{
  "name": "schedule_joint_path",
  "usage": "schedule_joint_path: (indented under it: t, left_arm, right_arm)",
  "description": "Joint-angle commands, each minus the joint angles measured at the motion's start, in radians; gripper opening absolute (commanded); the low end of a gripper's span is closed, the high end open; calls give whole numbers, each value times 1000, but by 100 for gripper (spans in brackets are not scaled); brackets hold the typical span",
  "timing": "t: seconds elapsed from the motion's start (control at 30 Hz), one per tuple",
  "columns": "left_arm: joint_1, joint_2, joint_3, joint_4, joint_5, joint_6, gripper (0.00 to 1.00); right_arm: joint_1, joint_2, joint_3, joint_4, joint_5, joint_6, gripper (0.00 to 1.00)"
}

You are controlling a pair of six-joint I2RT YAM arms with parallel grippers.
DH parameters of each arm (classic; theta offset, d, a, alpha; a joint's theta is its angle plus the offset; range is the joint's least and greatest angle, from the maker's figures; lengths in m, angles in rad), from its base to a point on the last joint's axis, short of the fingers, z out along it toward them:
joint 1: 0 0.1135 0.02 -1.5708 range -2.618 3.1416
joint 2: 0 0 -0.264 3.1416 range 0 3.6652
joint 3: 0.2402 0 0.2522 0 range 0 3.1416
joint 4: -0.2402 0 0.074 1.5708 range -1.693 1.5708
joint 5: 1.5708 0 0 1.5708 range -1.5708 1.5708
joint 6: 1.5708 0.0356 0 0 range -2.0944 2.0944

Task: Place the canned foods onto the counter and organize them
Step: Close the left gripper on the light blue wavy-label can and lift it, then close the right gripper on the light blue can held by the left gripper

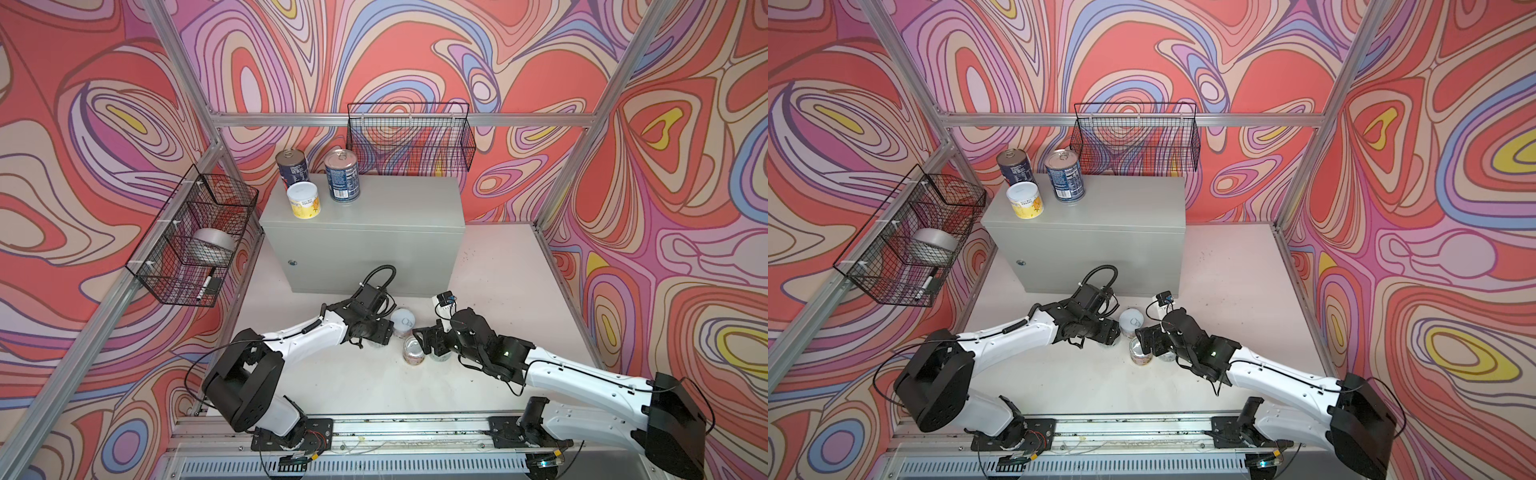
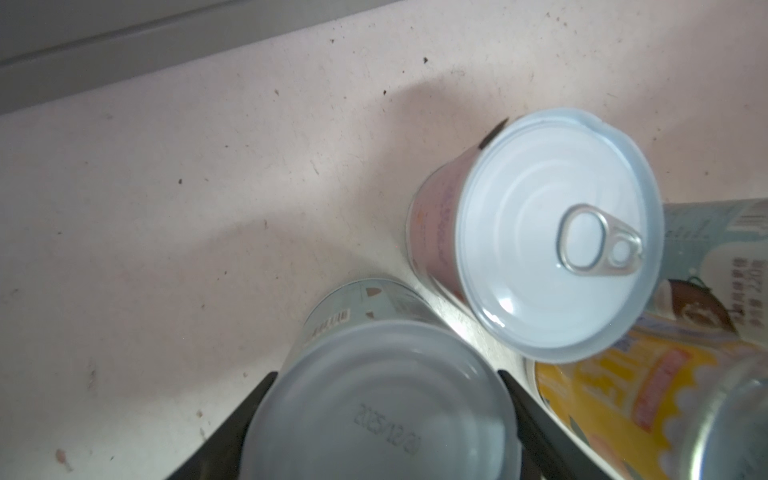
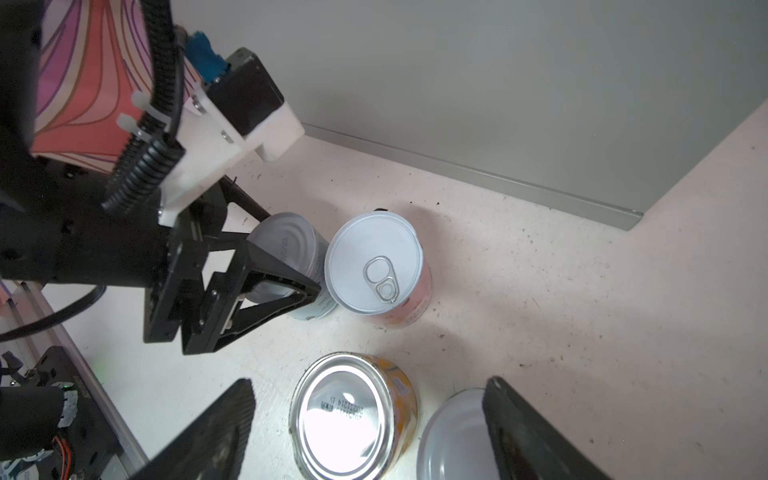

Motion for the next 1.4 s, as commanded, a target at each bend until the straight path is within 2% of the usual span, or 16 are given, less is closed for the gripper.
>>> schedule_joint_path:
  t: [0.0,0.17,0.3,0.4,0.57,0.8,1.17,1.37]
  left_arm:
    - [-4,-106,102,-112,24,13,66]
    - [-2,-193,222,-250,9,3,67]
    - [-2,-190,334,-351,52,-7,66]
    - [-2,-190,394,-381,110,-7,66]
    - [-2,-201,455,-411,130,-11,67]
    - [-2,-203,474,-432,207,-10,68]
    - [-2,-183,491,-406,283,-38,67]
    - [-2,-168,460,-328,375,-74,66]
  right_arm:
    - [-2,-22,-56,145,-97,-50,89]
    - [5,8,-85,301,-198,-127,87]
    - [28,-2,-84,422,-250,-176,87]
    - [36,17,-59,427,-243,-215,87]
    - [43,42,-57,463,-168,-249,88]
    - [48,60,-64,588,-83,-293,88]
    - [59,143,2,621,-111,-353,87]
    - [61,175,9,646,-103,-344,87]
